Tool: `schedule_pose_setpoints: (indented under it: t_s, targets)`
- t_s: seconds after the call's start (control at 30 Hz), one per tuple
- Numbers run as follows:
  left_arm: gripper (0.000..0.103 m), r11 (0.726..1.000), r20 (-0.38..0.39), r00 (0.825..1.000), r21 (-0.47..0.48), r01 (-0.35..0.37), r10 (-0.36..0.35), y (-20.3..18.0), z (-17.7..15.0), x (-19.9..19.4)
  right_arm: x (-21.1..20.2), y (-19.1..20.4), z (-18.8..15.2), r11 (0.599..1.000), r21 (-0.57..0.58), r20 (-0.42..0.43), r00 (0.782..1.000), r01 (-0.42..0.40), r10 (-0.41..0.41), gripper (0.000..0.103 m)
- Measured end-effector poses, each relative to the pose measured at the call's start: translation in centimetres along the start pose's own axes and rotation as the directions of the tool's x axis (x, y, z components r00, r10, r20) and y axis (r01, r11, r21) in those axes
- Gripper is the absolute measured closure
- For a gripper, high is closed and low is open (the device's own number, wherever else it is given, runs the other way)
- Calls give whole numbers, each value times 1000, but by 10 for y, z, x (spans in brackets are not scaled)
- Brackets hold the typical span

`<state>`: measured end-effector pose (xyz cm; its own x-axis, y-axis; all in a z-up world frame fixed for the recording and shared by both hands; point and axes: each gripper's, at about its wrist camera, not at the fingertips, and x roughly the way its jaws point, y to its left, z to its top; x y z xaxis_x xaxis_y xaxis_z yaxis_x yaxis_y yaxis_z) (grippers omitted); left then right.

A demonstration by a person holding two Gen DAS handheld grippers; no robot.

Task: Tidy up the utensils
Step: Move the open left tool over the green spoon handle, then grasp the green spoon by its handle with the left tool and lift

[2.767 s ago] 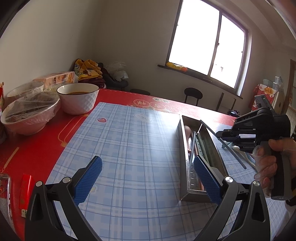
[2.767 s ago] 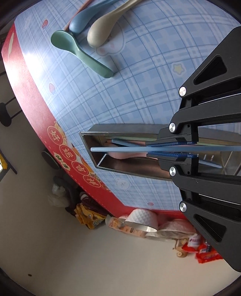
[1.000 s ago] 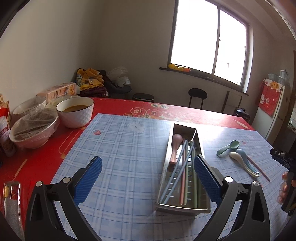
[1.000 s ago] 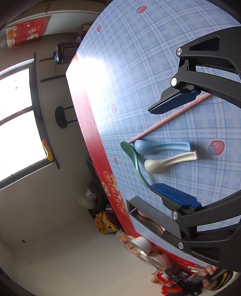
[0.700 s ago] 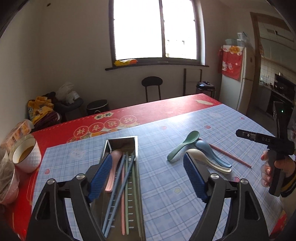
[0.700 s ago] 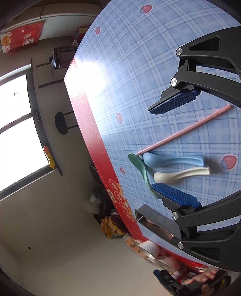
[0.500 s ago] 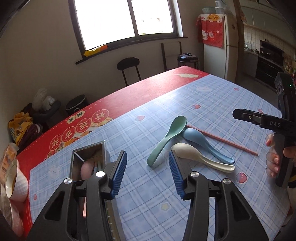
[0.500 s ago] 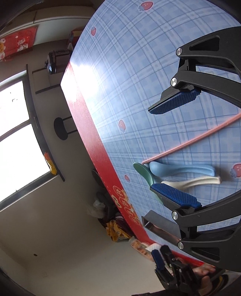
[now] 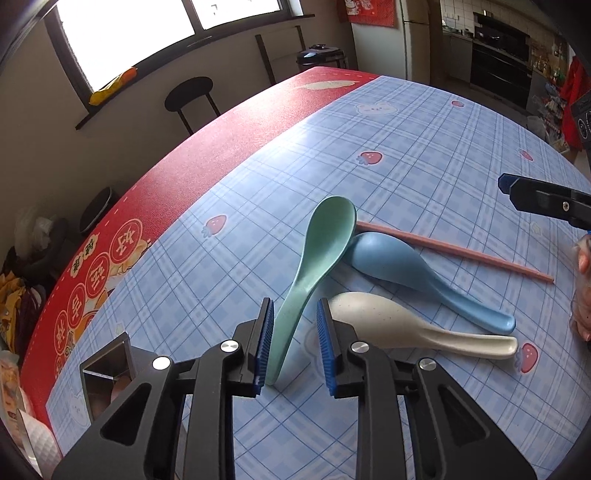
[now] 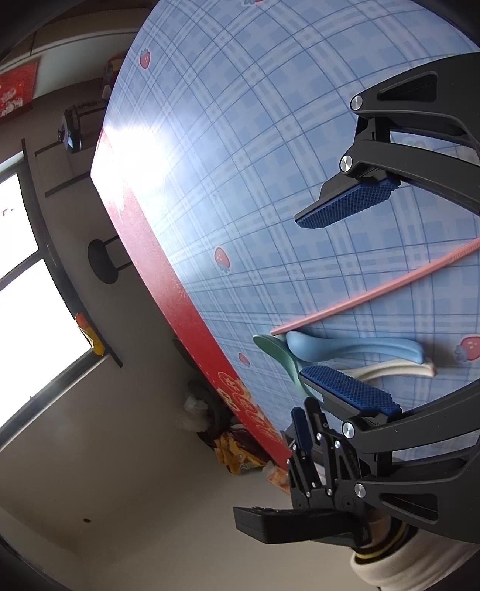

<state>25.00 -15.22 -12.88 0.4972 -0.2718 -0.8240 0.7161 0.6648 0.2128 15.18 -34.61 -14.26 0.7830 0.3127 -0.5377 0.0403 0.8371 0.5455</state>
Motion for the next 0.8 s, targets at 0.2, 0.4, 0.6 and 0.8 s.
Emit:
schedule_pose_setpoints:
  t_s: [0.2,0.4,0.6,0.8]
  targets:
    - [80,999,-21,999,-14,36,-36,6,1,11,0,-5,1,999,35,2,1000,-3,3,29]
    - [80,999,-39,999,-29,21,-22,11,3,17,1,-9,1,999,46,-2,1000,-7,8,29]
    - [80,999,-75,997,-53,13,-17,17,0,25,2,-12,1,998,56,-4,1000,-10,11,29]
    - [96,997,-79,997,-72,-17,12,17,-5,28,3,-14,2,998,62,-6,1000,-14,15,29]
